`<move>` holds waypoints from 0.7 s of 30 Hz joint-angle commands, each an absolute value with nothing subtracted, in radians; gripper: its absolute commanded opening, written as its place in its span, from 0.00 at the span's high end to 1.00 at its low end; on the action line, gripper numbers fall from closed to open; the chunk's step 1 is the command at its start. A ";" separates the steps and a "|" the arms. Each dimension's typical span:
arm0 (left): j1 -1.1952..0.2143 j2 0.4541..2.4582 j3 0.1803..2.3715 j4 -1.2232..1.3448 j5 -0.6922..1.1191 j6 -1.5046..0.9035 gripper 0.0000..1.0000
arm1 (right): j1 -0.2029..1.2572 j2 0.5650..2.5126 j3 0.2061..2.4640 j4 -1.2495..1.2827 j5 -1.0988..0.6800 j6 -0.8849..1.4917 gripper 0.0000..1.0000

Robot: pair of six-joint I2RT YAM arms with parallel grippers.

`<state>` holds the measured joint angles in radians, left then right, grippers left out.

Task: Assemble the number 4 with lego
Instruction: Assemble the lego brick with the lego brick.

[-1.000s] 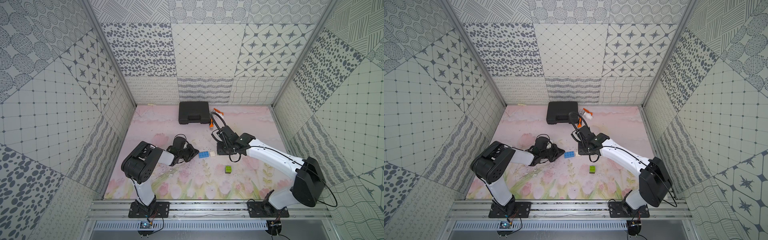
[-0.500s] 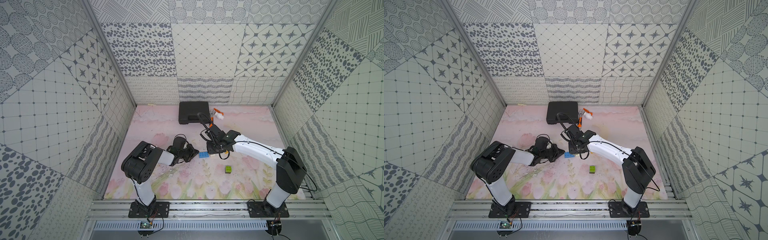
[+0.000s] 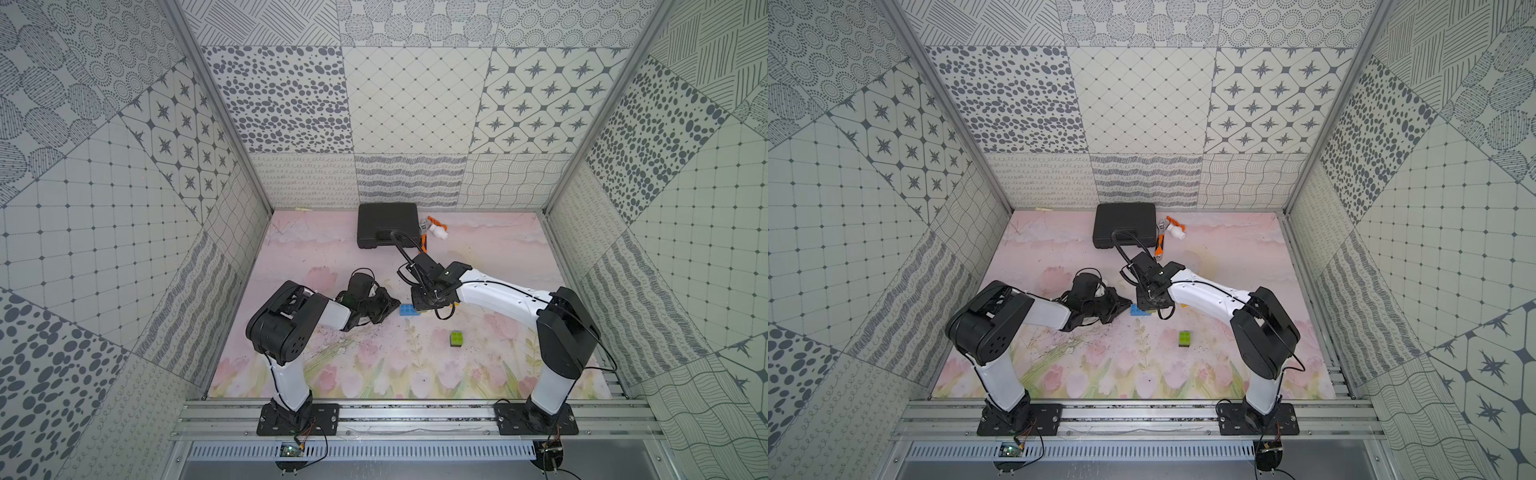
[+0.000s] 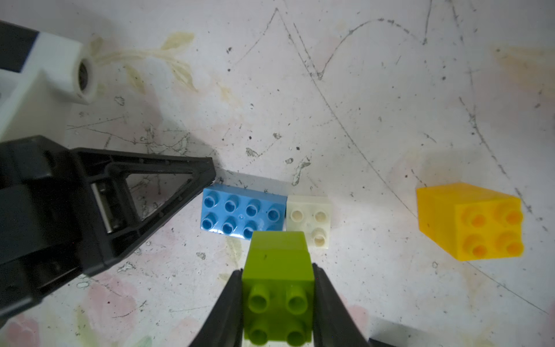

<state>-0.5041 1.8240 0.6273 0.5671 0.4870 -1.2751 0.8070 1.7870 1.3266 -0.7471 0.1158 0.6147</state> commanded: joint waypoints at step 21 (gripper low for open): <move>-0.516 1.867 0.564 0.254 0.415 -1.316 1.00 | 0.797 1.826 1.332 -0.693 0.146 0.538 1.00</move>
